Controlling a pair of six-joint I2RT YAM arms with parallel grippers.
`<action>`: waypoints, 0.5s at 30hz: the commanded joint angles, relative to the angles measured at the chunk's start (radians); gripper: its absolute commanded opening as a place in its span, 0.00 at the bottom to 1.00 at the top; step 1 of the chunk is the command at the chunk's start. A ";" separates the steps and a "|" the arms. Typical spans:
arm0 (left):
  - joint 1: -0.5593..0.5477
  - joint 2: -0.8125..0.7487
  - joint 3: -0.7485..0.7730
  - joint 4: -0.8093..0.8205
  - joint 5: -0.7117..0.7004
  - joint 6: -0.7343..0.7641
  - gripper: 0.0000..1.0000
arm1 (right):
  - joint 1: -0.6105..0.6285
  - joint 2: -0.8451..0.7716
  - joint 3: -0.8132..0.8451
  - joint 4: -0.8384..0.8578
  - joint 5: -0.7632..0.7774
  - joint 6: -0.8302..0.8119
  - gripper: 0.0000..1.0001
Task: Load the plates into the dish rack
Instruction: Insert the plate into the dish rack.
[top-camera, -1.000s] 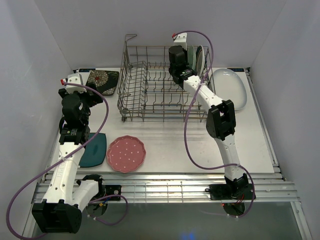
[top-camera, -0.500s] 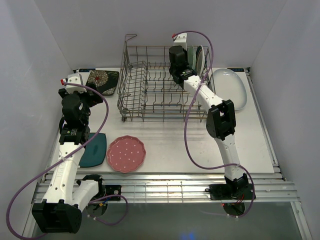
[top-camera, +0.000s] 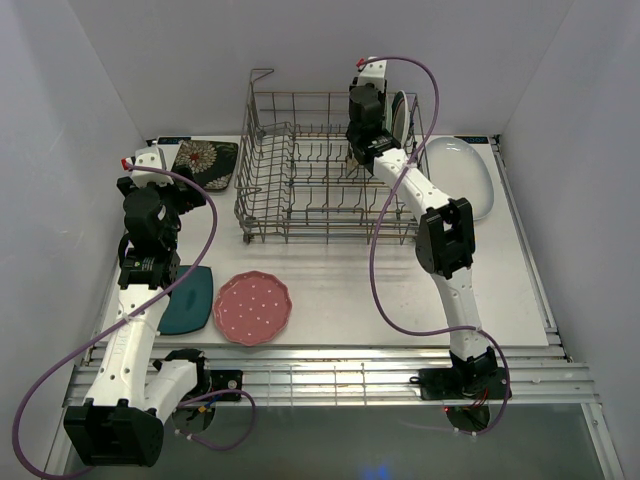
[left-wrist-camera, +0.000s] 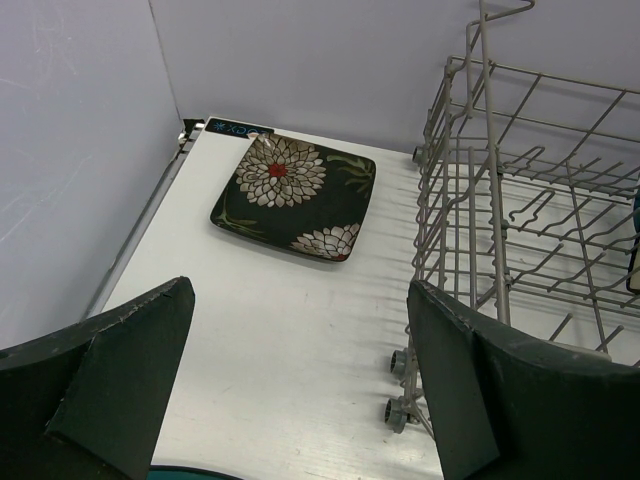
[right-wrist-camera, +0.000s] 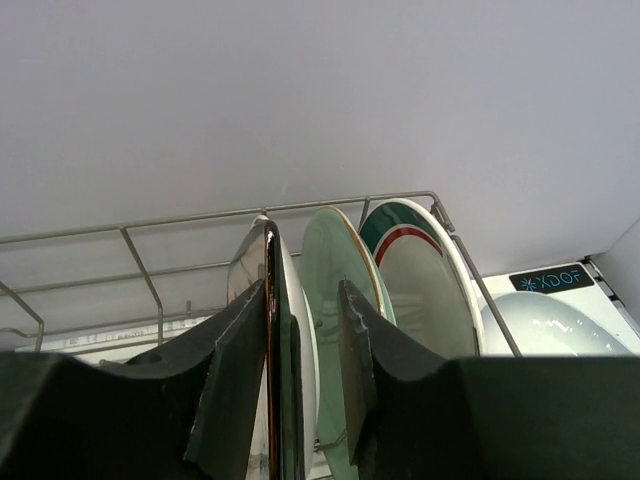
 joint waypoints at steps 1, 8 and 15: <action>0.004 -0.014 -0.003 0.013 0.006 0.004 0.98 | -0.005 -0.005 0.042 0.089 -0.001 0.001 0.39; 0.004 -0.013 -0.002 0.015 0.009 0.004 0.98 | -0.005 -0.009 0.047 0.082 -0.024 0.012 0.44; 0.004 -0.017 0.000 0.012 0.009 0.006 0.98 | -0.005 -0.040 0.045 0.061 -0.073 0.040 0.50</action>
